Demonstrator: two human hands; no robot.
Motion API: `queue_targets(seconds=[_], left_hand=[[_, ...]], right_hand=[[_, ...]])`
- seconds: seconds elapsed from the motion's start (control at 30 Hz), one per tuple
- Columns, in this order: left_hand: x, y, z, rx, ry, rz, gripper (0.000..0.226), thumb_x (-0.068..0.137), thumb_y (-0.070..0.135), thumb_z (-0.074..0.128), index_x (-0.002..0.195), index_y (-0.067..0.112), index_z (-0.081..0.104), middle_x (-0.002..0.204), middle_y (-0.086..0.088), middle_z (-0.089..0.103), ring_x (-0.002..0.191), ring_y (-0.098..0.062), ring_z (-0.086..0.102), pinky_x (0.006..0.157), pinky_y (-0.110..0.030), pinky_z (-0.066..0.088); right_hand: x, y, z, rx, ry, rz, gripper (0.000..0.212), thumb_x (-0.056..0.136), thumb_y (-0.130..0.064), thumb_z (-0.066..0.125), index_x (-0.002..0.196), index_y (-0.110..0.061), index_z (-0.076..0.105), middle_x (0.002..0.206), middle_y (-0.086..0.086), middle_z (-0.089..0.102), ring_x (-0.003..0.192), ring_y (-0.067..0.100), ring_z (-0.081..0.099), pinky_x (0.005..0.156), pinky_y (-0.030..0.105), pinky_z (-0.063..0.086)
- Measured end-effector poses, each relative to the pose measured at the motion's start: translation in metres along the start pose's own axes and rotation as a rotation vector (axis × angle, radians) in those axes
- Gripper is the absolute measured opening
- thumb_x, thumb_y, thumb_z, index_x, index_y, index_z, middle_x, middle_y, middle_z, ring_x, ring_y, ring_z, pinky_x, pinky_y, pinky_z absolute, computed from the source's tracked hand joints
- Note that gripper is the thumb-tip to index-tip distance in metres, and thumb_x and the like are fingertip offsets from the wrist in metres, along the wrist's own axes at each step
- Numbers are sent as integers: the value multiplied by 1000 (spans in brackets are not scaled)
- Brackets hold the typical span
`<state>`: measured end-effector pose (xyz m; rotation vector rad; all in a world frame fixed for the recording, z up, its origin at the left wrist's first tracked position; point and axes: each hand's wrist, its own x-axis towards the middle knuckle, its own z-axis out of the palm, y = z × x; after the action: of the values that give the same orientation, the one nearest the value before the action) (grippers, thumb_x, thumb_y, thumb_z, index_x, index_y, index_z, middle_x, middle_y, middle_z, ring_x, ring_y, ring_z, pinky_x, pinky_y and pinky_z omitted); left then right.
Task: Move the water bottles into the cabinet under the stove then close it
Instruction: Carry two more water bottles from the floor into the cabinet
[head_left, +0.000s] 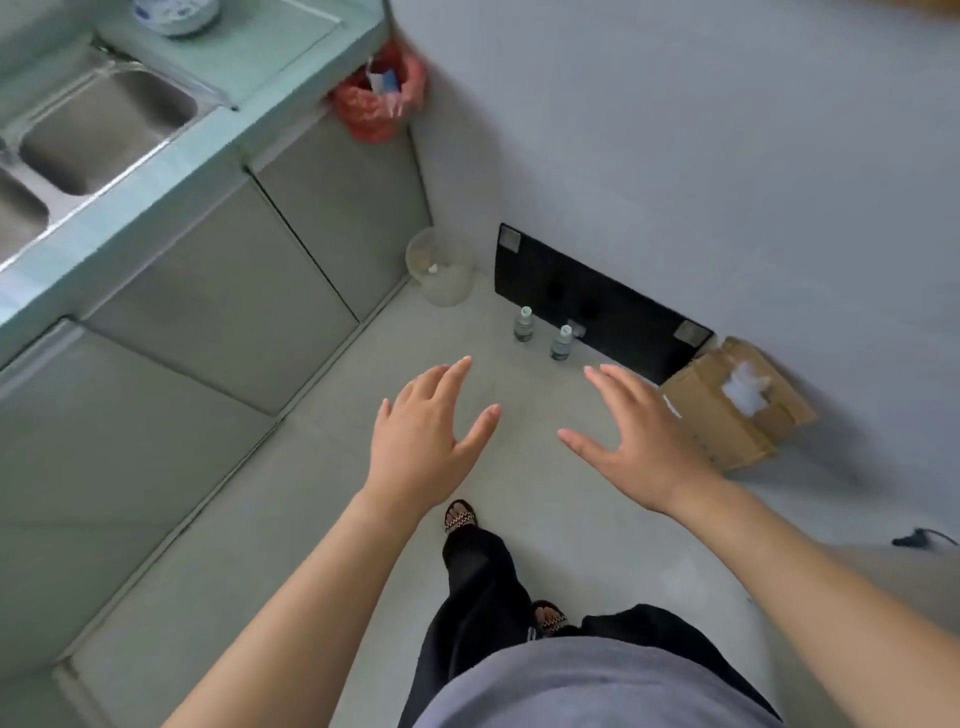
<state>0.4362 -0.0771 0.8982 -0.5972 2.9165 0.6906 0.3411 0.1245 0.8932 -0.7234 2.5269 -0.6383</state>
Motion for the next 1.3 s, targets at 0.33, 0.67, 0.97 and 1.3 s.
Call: queue_targets(seconds=[0.33, 0.67, 0.97, 1.3], left_hand=[[185, 19, -6, 103, -144, 169, 62, 90, 60, 34, 143, 29, 26, 141, 2, 44, 130, -19, 40, 109, -46, 32], [331, -12, 161, 200, -253, 82, 61, 90, 59, 33, 142, 27, 28, 140, 1, 45, 128, -22, 42, 106, -43, 32], [477, -151, 507, 128, -258, 178, 65, 83, 62, 26, 137, 28, 39, 136, 3, 49, 122, -20, 47, 95, -36, 41], [579, -265, 754, 276, -254, 324, 72, 79, 65, 22, 141, 32, 34, 150, -6, 33, 138, -28, 31, 105, -52, 34]], right_hand=[[125, 32, -34, 46, 126, 143, 74, 84, -58, 48, 144, -21, 26, 152, -3, 26, 140, 14, 22, 114, 34, 26], [282, 181, 52, 124, 105, 173, 74, 82, -58, 48, 142, -20, 30, 149, 1, 32, 138, 18, 28, 109, 40, 34], [447, 382, 320, 334, 338, 268, 69, 82, -41, 63, 142, -30, 30, 149, -4, 33, 138, 9, 26, 108, 19, 22], [586, 513, 487, 515, 590, 124, 85, 77, -35, 72, 141, -37, 17, 145, -9, 30, 136, 6, 29, 107, 19, 32]])
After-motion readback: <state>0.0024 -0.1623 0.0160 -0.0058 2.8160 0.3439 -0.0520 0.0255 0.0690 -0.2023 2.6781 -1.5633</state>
